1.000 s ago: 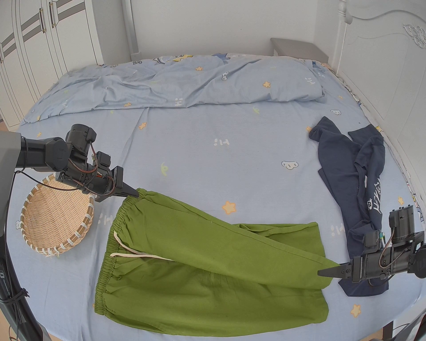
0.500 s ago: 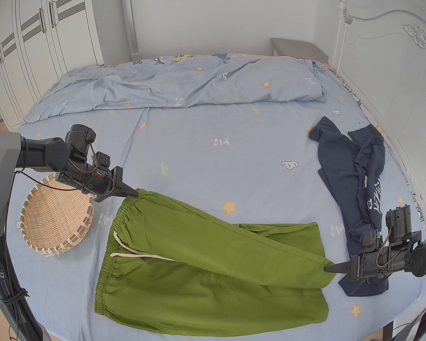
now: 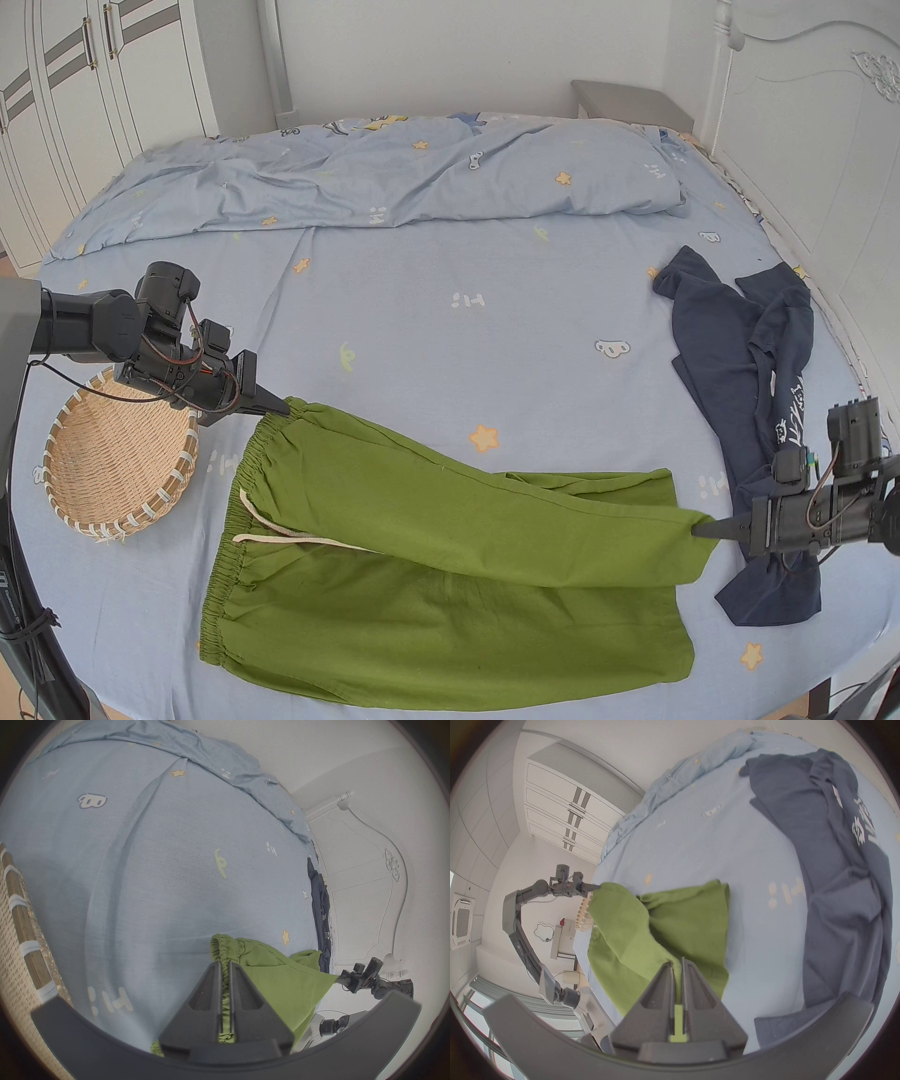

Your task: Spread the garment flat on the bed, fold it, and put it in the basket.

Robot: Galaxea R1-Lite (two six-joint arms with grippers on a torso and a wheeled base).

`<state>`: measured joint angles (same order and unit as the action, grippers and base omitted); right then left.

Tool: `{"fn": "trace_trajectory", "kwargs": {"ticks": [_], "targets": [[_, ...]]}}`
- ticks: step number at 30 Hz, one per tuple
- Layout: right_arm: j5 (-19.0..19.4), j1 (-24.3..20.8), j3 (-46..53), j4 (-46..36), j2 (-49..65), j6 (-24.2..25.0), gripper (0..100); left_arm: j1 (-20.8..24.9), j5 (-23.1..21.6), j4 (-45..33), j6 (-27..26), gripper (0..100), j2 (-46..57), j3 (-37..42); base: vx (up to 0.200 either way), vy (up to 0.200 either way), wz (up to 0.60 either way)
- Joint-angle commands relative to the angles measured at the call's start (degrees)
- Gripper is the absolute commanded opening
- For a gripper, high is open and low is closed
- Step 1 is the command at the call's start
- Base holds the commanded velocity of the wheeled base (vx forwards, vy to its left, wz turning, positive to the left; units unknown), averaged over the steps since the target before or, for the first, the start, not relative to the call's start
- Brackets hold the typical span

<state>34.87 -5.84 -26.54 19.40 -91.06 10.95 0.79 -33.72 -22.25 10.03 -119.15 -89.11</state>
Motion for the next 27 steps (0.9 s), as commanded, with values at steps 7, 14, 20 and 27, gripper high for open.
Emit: {"fn": "trace_trajectory", "kwargs": {"ticks": [7,14,20,27], "targets": [[-0.06,-0.75,-24.09,-15.26,3.0,-1.19,0,-1.93,0.14,0.8,0.25,0,1.73,0.17,0.0,0.0,0.0],[-0.15,-0.31,-36.13,-15.97,-5.18,-1.1,0,-3.87,0.14,7.92,2.97,0,2.96,2.45,0.0,0.0,0.0],[-0.24,-0.23,-44.48,-15.88,-12.03,-1.02,0,-4.66,0.23,13.72,5.61,0,3.14,3.95,0.0,0.0,0.0],[-0.5,-0.66,-53.27,-16.06,-18.36,-0.66,0,-5.71,0.23,16.97,5.96,0,2.87,4.65,0.0,0.0,0.0]]}}
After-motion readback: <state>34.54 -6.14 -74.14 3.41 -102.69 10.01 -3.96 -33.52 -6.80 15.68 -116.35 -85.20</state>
